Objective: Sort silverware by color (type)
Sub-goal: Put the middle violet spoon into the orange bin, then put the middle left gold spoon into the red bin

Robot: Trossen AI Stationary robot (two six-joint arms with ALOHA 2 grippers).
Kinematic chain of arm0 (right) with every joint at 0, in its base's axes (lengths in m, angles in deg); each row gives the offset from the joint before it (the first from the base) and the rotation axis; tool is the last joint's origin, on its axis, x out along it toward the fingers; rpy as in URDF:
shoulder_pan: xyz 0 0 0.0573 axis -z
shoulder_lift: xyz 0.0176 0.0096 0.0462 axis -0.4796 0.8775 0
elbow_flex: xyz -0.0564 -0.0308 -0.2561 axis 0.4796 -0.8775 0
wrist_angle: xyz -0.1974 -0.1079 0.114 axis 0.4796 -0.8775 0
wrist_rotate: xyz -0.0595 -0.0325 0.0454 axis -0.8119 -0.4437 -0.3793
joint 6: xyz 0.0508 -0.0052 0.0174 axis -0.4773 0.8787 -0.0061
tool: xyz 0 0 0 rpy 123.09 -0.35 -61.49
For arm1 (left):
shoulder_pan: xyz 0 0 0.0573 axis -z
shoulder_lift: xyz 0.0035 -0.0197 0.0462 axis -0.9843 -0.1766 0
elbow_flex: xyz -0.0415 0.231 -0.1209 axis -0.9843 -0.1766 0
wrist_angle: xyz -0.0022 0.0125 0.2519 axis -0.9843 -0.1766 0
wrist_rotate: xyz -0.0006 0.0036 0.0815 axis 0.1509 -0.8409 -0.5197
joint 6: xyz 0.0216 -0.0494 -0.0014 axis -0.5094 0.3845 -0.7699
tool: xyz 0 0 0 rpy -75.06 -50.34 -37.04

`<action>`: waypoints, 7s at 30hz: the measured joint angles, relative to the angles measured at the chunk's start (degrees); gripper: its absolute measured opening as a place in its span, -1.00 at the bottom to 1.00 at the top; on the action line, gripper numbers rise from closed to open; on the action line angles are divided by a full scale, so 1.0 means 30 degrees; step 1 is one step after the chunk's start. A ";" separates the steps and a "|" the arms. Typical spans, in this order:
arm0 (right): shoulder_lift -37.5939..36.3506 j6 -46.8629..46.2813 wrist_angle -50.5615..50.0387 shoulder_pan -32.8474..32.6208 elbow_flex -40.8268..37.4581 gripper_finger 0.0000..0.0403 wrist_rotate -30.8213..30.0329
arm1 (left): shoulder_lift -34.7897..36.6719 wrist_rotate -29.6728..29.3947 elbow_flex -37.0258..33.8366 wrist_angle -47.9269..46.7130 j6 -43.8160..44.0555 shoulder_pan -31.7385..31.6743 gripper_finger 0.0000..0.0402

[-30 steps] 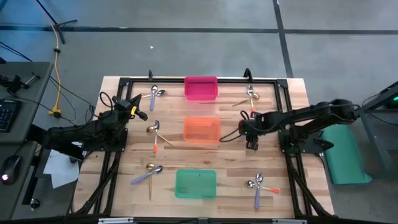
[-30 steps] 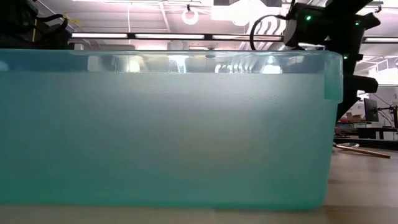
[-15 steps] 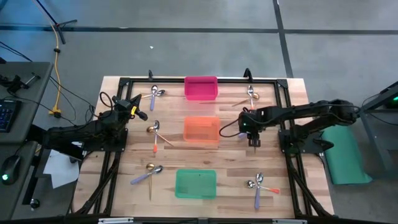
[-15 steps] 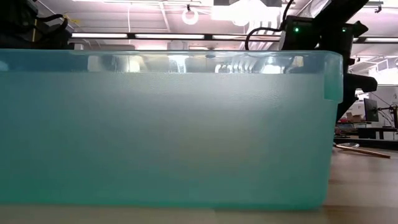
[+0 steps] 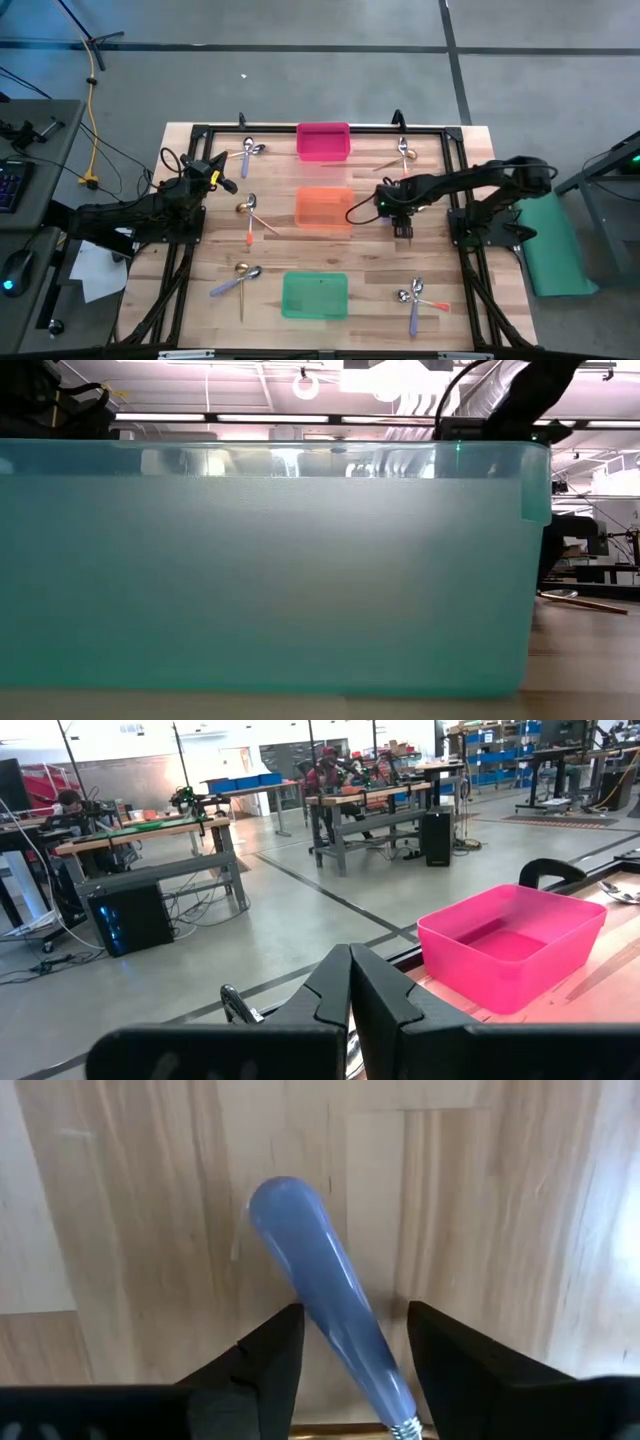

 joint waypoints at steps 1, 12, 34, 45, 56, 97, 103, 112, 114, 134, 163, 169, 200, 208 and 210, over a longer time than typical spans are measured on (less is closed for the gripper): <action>0.0165 0.0011 0.0039 0.0000 0.0020 -0.20 -0.0006 | 0.0000 -0.0004 0.0002 -0.0005 0.0000 0.0000 -1.00; 0.0242 -0.0989 0.0218 -0.0063 -0.0028 -0.79 0.0027 | 0.0000 -0.0003 -0.0001 0.0000 0.0001 -0.0006 -1.00; 0.0349 -0.9069 -0.6168 -0.4244 0.6904 -0.84 -0.0451 | 0.0000 -0.0004 0.0000 -0.0002 0.0005 -0.0005 -1.00; 0.1245 -1.3573 -0.2177 -0.7957 1.0688 -0.84 -0.0868 | 0.0000 -0.0004 -0.0003 -0.0005 0.0003 0.0000 -1.00; 0.5747 -1.2808 -0.1380 -0.8674 1.4858 -0.83 -0.0500 | 0.0000 -0.0004 -0.0002 0.0000 0.0003 -0.0002 -1.00; 1.4199 -0.0293 -0.4806 -0.0033 2.1910 -0.83 0.0846 | 0.0000 -0.0004 -0.0001 0.0000 0.0000 -0.0007 -1.00; 1.4192 -0.0293 -0.4781 -0.0015 2.1910 -0.80 0.0839 | 0.0000 -0.0004 0.0002 0.0000 0.0000 0.0000 -1.00; 1.4185 0.0598 -0.5265 -0.0313 2.2074 -0.48 0.0404 | 0.0000 -0.0004 0.0002 0.0000 0.0000 -0.0007 -1.00; 1.4184 0.0889 -0.5559 -0.0313 2.2478 -0.43 0.0168 | 0.0002 -0.0001 -0.0003 0.0000 0.0000 0.0000 -1.00; 1.1060 0.1129 -0.5754 -0.3437 2.1148 -0.96 -0.2002 | 0.0000 -0.0004 0.0002 0.0000 0.0000 -0.0007 -1.00; -0.3308 0.1853 2.7407 -0.4218 -0.4513 -1.00 -0.3897 | 0.0007 0.0002 0.0002 0.0006 0.0007 0.0000 -1.00; -0.3279 0.1598 2.7499 -0.3493 -0.4663 -1.00 -0.3955 | 0.0007 0.0011 -0.0006 0.0000 0.0243 0.0000 -1.00; -0.3272 0.1929 2.5499 0.2637 -0.1980 -1.00 -0.3400 | -0.5403 1.1456 0.1457 -0.0707 0.4014 0.0000 -1.00; -0.3272 0.1980 2.4944 0.2633 -0.1980 -1.00 -0.3394 | -1.0539 1.2817 0.3760 -0.1737 0.4893 0.0000 -1.00; -0.3272 0.1967 2.4949 0.2630 -0.1980 -1.00 -0.3394 | -1.1737 1.3595 0.4524 -0.2511 0.5056 0.0000 -1.00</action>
